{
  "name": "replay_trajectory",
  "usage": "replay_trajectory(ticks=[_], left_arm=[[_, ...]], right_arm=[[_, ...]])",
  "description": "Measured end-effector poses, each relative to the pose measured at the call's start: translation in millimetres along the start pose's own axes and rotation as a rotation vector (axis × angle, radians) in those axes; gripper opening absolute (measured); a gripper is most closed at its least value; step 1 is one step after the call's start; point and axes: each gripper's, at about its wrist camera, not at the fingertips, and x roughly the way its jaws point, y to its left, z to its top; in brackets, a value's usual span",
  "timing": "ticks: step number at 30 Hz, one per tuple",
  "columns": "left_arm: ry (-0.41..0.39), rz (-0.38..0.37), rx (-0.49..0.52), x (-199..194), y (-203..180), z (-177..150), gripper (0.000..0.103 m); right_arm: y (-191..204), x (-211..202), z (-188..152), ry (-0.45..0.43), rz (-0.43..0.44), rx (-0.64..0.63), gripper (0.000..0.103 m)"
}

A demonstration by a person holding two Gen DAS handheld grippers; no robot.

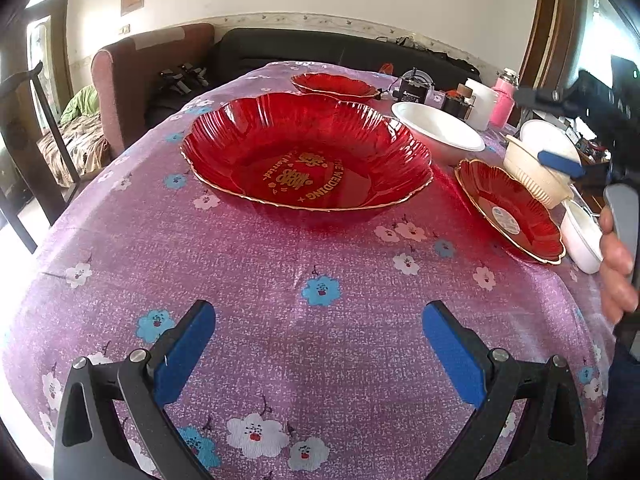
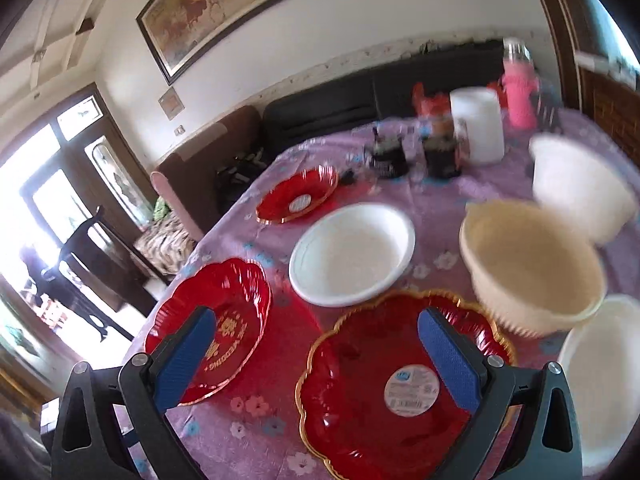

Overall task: Organize plates and bowls
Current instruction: 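Move the right gripper to the rim of the large red 'THE WEDDING' plate, then close the right gripper on the red plate rim and lift it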

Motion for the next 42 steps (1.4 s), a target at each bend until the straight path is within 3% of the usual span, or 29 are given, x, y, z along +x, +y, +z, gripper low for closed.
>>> replay_trajectory(ticks=[5, 7, 9, 11, 18, 25, 30, 33, 37, 42], left_arm=[[0.006, -0.011, -0.027, 1, 4, 1, 0.103], [0.006, -0.009, -0.034, 0, 6, 0, 0.103], [0.001, 0.003, -0.043, -1, 7, 0, 0.103], [-0.003, 0.01, -0.052, -2, 9, 1, 0.103], [-0.013, -0.023, -0.118, -17, 26, 10, 0.103], [-0.065, 0.051, -0.146, -43, 61, 43, 0.103], [-0.045, 0.081, -0.194, -35, 95, 72, 0.103], [-0.006, 0.06, -0.24, -20, 112, 86, 0.103], [0.04, 0.025, -0.279, 4, 121, 99, 0.083], [0.066, -0.021, -0.307, 28, 121, 103, 0.082]], right_arm=[[0, 4, -6, 0.013, 0.047, -0.023, 0.098], [5, 3, -8, 0.011, 0.057, -0.045, 0.094], [10, 7, -10, 0.033, 0.071, -0.066, 0.082], [12, 12, -11, 0.05, 0.084, -0.073, 0.079], [18, 9, -12, 0.064, 0.074, -0.067, 0.079], [33, 16, -2, 0.165, 0.088, -0.011, 0.079], [37, 43, 3, 0.218, 0.06, 0.026, 0.079], [41, 53, 3, 0.218, 0.061, 0.032, 0.079], [46, 63, -1, 0.223, 0.058, 0.012, 0.078], [50, 83, -7, 0.239, 0.039, -0.006, 0.06]])
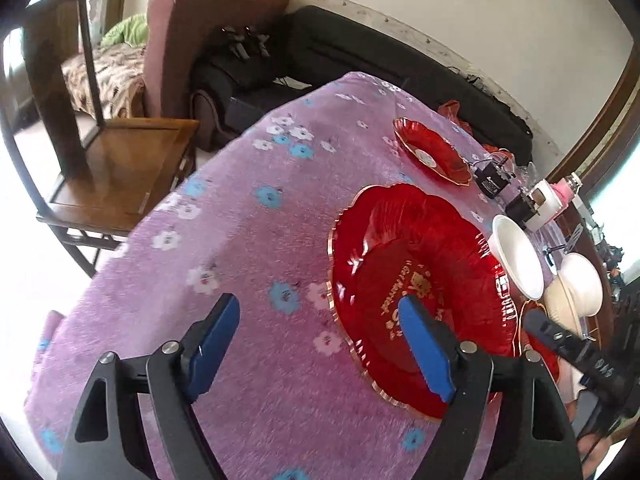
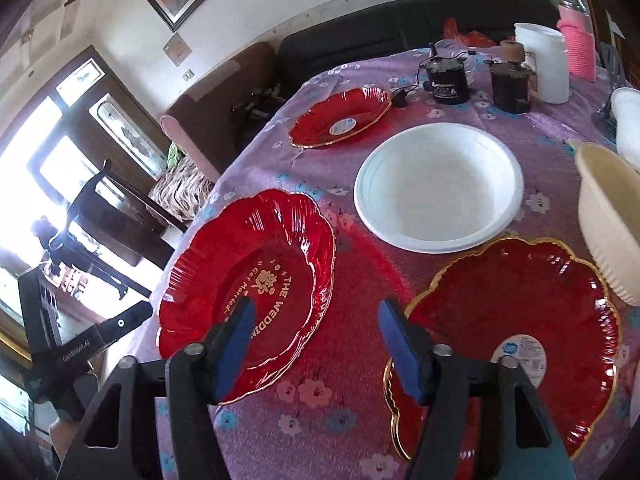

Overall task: Organize plates and bowls
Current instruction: 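Close the right gripper on the red plate rim and lift it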

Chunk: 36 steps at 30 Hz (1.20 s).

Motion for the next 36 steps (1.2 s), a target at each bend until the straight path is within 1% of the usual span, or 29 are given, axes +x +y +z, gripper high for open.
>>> replay_trajectory(ticks=[1, 2, 3, 4, 6, 7, 8, 10, 11, 13, 15, 16, 20, 26, 30, 36], left_arm=[[0.003, 0.001, 0.001, 4, -1, 0, 0.079], [0.008, -0.004, 0.005, 8, -3, 1, 0.073], [0.015, -0.01, 0.009, 11, -4, 1, 0.07], [0.025, -0.009, 0.013, 16, -5, 2, 0.065], [0.035, -0.001, 0.016, 23, -6, 3, 0.055], [0.042, -0.002, 0.018, 27, -7, 3, 0.044], [0.053, -0.006, 0.019, 31, -8, 3, 0.035], [0.065, -0.018, 0.027, 36, -11, 0, 0.027], [0.067, -0.02, 0.034, 37, -12, -1, 0.025], [0.066, -0.019, 0.052, 37, -18, -5, 0.025], [0.05, 0.014, 0.082, 35, -25, -8, 0.025], [0.047, 0.019, 0.088, 34, -27, -9, 0.025], [0.047, 0.028, 0.092, 28, -29, -15, 0.025], [0.044, 0.044, 0.093, 11, -29, -33, 0.026], [0.04, 0.031, 0.08, -4, -25, -47, 0.026], [0.041, 0.015, 0.095, -22, -25, -76, 0.026]], right_arm=[[-1, 4, -1, 0.007, 0.002, 0.0, 0.056], [-1, 9, -1, 0.019, 0.004, 0.002, 0.048], [-1, 14, -3, 0.027, 0.002, 0.001, 0.044], [-2, 17, -3, 0.03, -0.003, -0.001, 0.043], [-1, 24, -4, 0.04, -0.006, -0.008, 0.034], [-1, 27, -6, 0.045, -0.004, -0.01, 0.032], [0, 30, -7, 0.051, -0.002, -0.016, 0.028], [2, 30, -9, 0.041, 0.002, -0.026, 0.023], [4, 29, -9, 0.036, -0.003, -0.037, 0.021], [4, 29, -10, 0.031, -0.01, -0.044, 0.021], [3, 28, -11, 0.032, -0.012, -0.047, 0.021], [2, 28, -11, 0.032, -0.013, -0.047, 0.021], [3, 24, -14, 0.041, -0.021, -0.06, 0.02], [10, 16, -22, 0.062, -0.022, -0.087, 0.02], [15, 6, -32, 0.072, -0.02, -0.106, 0.02], [16, -14, -54, 0.079, -0.019, -0.126, 0.02]])
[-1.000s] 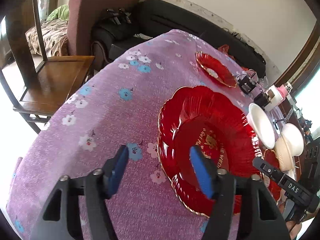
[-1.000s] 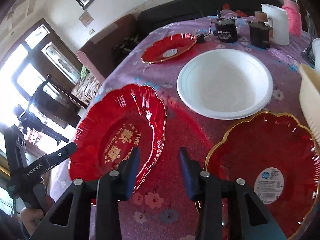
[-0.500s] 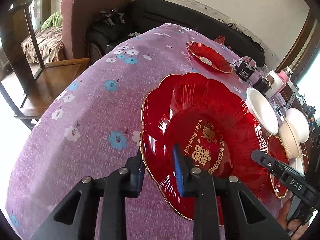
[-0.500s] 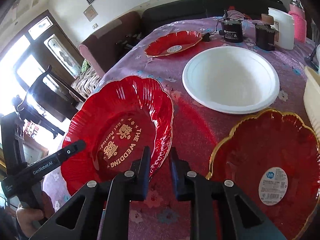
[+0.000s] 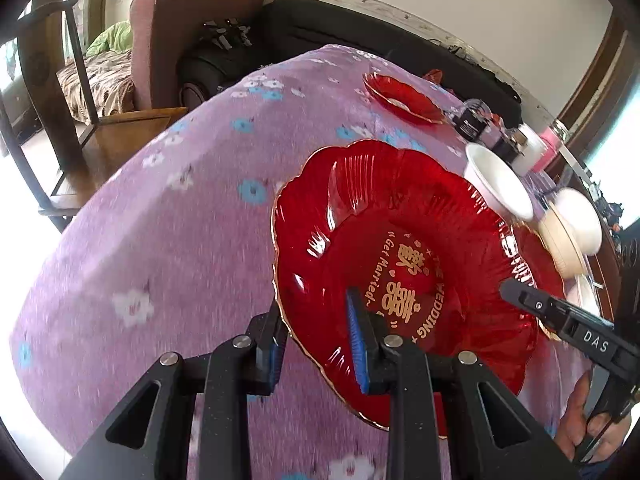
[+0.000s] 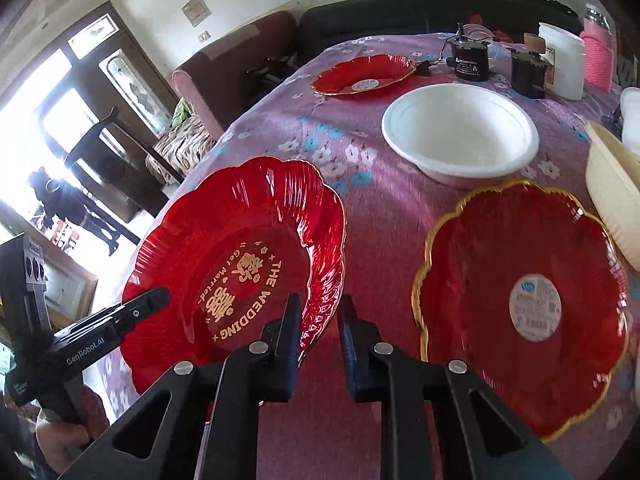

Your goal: Organize plates and bowls

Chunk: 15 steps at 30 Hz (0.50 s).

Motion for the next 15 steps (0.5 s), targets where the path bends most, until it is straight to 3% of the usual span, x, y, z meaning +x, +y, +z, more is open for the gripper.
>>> replay_trajectory(ticks=[8, 15], left_arm=[[-0.015, -0.016, 0.033, -18, -11, -39, 0.029], [-0.024, -0.019, 0.073, -22, -24, -56, 0.029]], right_arm=[[-3, -20, -39, 0.012, 0.005, -0.007, 0.02], [-13, -34, -54, 0.008, 0.005, 0.004, 0.02]])
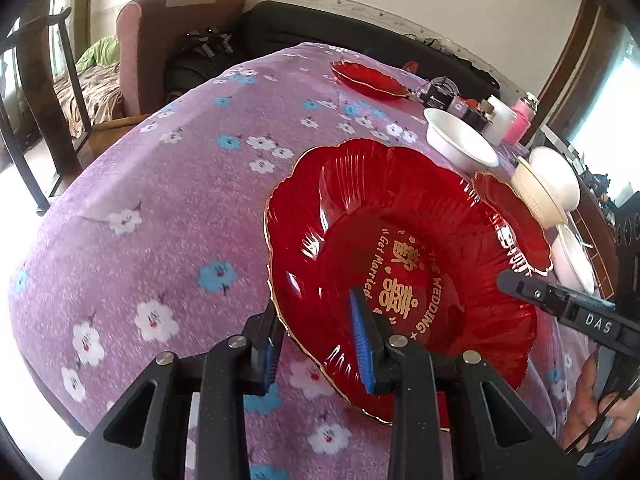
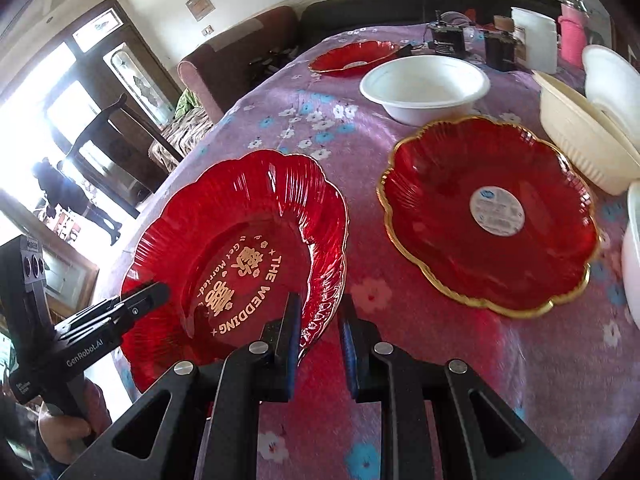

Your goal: Organize plates and bowls

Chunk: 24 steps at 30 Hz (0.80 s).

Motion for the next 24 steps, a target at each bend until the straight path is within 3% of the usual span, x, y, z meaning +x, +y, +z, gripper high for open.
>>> replay_trajectory(ticks=[9, 12, 14, 16, 24], left_arm=[[-0.003, -0.013, 0.01, -2, -7, -5, 0.035], [-0.029, -0.019, 0.01, -8, -6, -4, 0.044], [-0.056, 0.0, 0.023, -15, -7, -4, 0.057], [-0.082, 0.015, 0.027, -21, -7, -4, 0.062], [-0.097, 0.012, 0.035, -28, -9, -5, 0.062]], right_arm=[[-3, -2, -3, 0.003, 0.004, -0.011, 0.022], [-4, -6, -4, 0.009, 0.017, -0.015, 0.023], [-6, -10, -4, -0.004, 0.014, -0.023, 0.023], [-11, -17, -5, -0.016, 0.028, -0.017, 0.025], [-42, -44, -10, -0.083, 0.025, 0.043, 0.032]])
